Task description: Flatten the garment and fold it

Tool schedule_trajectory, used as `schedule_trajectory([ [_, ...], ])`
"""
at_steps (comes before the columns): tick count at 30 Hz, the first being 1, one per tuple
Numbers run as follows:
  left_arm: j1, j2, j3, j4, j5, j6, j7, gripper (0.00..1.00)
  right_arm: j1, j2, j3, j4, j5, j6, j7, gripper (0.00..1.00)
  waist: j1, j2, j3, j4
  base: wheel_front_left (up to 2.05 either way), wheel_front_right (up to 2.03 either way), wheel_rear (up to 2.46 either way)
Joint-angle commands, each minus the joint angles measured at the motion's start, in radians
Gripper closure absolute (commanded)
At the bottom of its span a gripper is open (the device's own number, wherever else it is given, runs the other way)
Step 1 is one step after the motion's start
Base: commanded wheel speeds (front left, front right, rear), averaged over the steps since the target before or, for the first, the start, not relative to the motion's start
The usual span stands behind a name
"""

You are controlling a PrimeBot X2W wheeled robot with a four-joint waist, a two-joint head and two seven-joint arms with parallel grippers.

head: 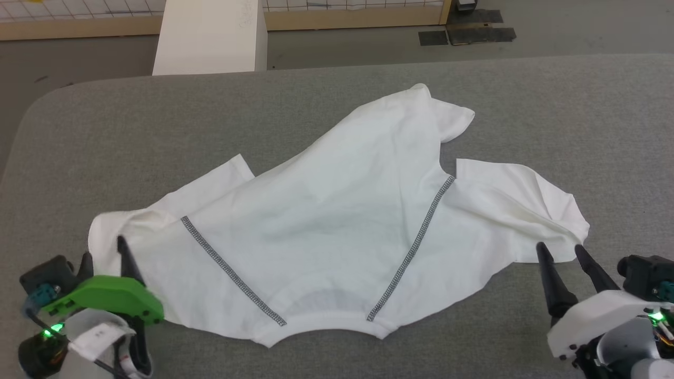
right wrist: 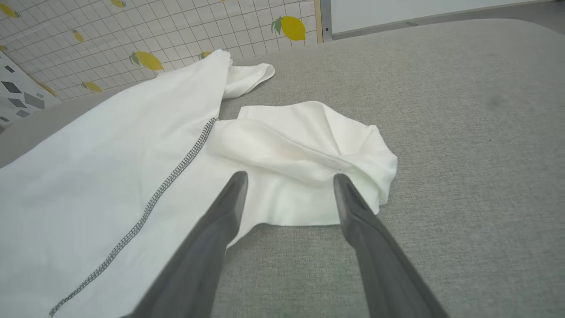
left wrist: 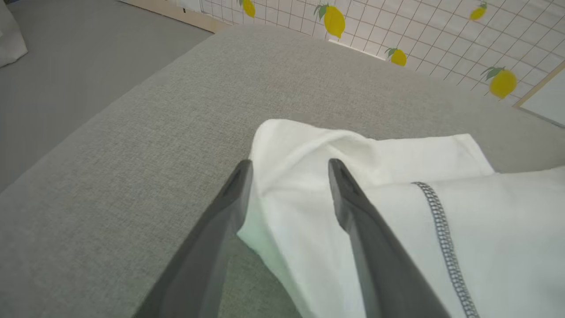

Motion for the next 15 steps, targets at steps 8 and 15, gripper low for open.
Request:
schedule_trajectory([
  [8, 0.051, -0.085, -0.043, -0.069, 0.023, -0.072, -0.188, 0.00, -0.034, 0.000, -0.104, 0.090, 0.006, -0.002, 0.102, 0.00, 0.0000, 0.0000, 0.006, 0.025, 0.00, 0.00, 0.00],
  [15, 0.045, -0.125, -0.054, -0.169, 0.101, -0.114, -0.204, 0.00, -0.152, 0.000, -0.182, 0.201, -0.056, -0.002, 0.175, 0.00, 0.0000, 0.0000, 0.034, 0.064, 0.00, 0.00, 0.00],
])
